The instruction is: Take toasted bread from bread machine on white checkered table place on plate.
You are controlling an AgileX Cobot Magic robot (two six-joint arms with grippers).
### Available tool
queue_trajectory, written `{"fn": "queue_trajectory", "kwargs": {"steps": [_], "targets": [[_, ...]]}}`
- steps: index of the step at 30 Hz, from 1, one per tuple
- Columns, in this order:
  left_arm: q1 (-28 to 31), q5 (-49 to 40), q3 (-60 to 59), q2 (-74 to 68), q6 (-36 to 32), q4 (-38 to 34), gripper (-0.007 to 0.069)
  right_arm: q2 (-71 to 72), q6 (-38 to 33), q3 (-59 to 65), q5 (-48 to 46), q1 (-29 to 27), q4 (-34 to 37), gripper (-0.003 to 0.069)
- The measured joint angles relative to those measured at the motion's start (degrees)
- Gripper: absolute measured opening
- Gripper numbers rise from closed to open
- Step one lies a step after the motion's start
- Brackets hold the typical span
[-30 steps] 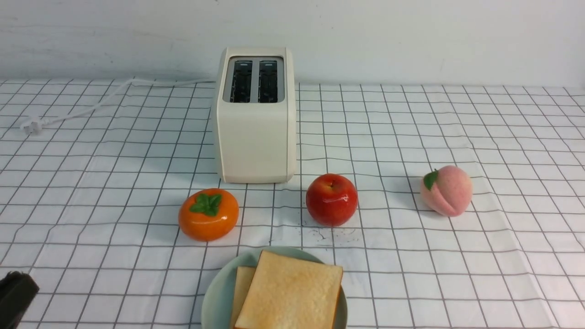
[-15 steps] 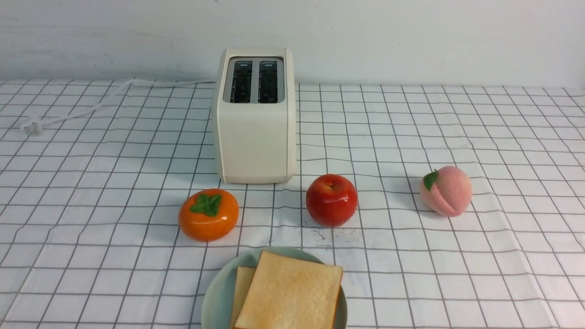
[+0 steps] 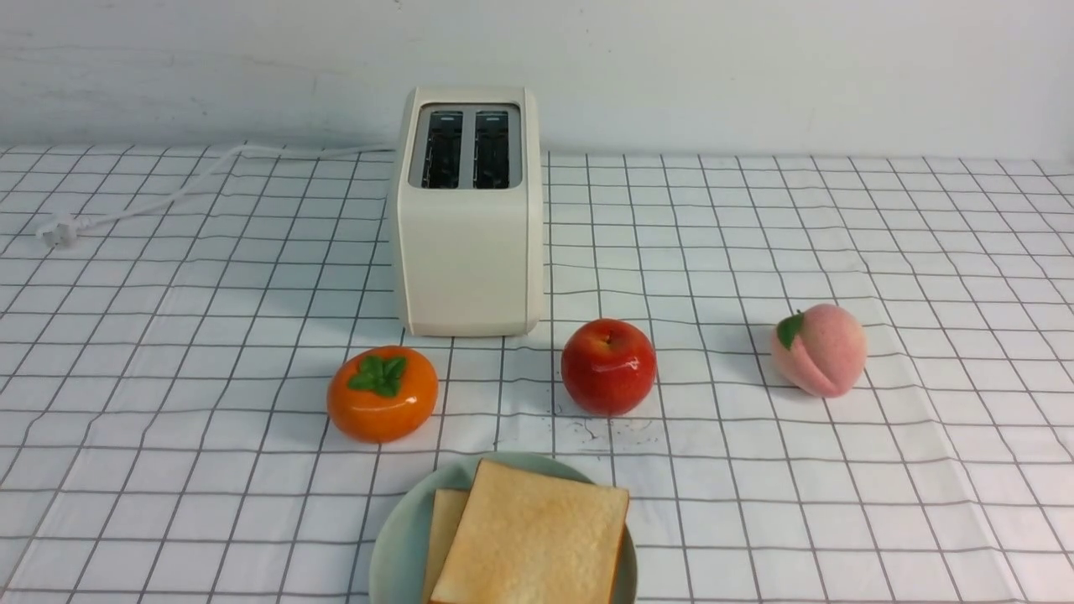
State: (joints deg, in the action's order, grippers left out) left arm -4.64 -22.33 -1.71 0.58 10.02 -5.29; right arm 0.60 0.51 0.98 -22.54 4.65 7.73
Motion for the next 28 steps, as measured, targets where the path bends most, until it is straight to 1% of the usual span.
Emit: {"fn": "queue_trajectory", "kwargs": {"steps": [28], "targets": [[0.0, 0.0, 0.0, 0.0, 0.1, 0.1, -0.0013, 0.0, 0.0, 0.0, 0.0, 0.0, 0.0, 0.0095]]}}
